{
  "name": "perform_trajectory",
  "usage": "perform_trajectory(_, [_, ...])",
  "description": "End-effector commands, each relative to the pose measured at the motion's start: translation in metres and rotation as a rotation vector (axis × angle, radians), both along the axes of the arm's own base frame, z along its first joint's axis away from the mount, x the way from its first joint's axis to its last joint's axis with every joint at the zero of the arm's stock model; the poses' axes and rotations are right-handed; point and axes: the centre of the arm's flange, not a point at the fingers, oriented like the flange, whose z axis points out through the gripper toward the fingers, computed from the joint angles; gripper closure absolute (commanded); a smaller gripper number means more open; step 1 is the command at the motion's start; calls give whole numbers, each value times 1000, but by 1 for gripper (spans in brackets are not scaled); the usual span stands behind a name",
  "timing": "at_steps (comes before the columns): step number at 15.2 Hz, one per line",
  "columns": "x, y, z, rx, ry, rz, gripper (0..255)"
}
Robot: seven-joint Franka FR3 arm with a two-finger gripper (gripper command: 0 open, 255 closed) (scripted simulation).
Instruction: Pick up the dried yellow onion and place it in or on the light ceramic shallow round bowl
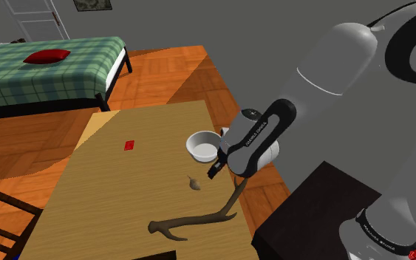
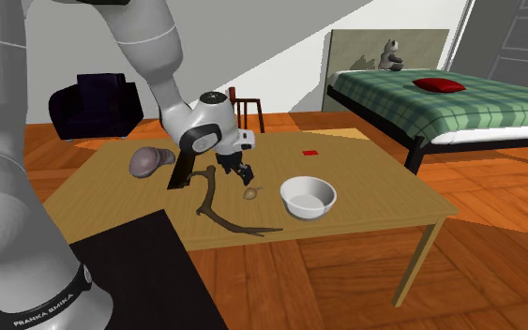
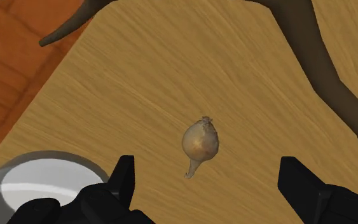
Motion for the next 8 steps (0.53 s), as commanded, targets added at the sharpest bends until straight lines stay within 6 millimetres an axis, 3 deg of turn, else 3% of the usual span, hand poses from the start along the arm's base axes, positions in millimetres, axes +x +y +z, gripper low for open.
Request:
perform_trajectory(1, [11,11,-22,6,-6,9,0])
perform_trajectory(7, [37,44,-88,23,-21,37,0])
perform_trajectory(8, [38,46,-90,24,-22,38,0])
